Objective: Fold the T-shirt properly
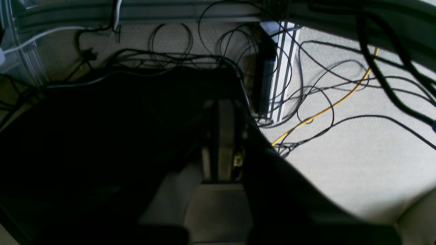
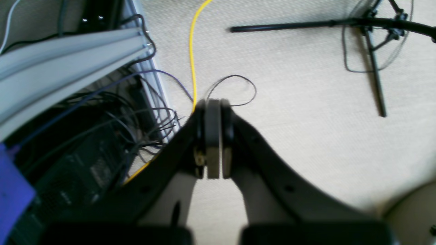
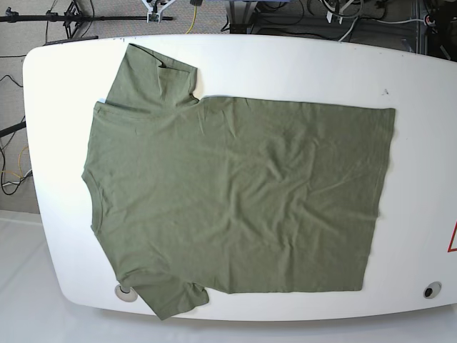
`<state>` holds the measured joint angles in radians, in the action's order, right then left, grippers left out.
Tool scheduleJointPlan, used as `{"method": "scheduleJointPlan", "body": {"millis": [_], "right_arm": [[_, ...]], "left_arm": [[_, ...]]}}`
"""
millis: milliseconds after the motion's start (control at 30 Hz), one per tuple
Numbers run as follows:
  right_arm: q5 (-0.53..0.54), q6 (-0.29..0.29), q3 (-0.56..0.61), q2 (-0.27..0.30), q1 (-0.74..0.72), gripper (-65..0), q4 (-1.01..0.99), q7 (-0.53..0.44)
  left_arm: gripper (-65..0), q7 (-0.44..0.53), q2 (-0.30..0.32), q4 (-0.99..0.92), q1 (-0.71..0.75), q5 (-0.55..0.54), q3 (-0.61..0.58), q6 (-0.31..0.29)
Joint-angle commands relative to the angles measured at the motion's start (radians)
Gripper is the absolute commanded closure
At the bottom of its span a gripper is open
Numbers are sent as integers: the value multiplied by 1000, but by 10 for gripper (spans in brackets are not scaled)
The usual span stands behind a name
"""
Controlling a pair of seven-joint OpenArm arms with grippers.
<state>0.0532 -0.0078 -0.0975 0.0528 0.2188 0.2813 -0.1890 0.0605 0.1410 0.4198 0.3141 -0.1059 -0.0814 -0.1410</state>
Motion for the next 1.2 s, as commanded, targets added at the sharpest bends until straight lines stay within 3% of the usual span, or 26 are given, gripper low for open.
{"method": "scheduleJointPlan", "body": {"millis": [0, 200, 467, 800, 1167], "right_arm": [[3, 0, -3, 2, -4, 0, -6, -10], [-19, -13, -8, -6, -73, 0, -68, -9], [-22, -1, 2, -8, -108, 0, -134, -7], [-34, 19, -6, -7, -99, 0, -120, -8], [3, 41, -1, 42, 94, 0, 125, -28]], "left_arm": [[0, 16, 1, -20, 1, 4, 0, -1], [0, 121, -22, -186, -70, 12, -6, 5], [0, 161, -28, -317, -137, 10, -2, -1], [0, 109, -24, -244, -135, 1, -1, 5], [0, 71, 23, 63, 58, -99, 9, -14]]}}
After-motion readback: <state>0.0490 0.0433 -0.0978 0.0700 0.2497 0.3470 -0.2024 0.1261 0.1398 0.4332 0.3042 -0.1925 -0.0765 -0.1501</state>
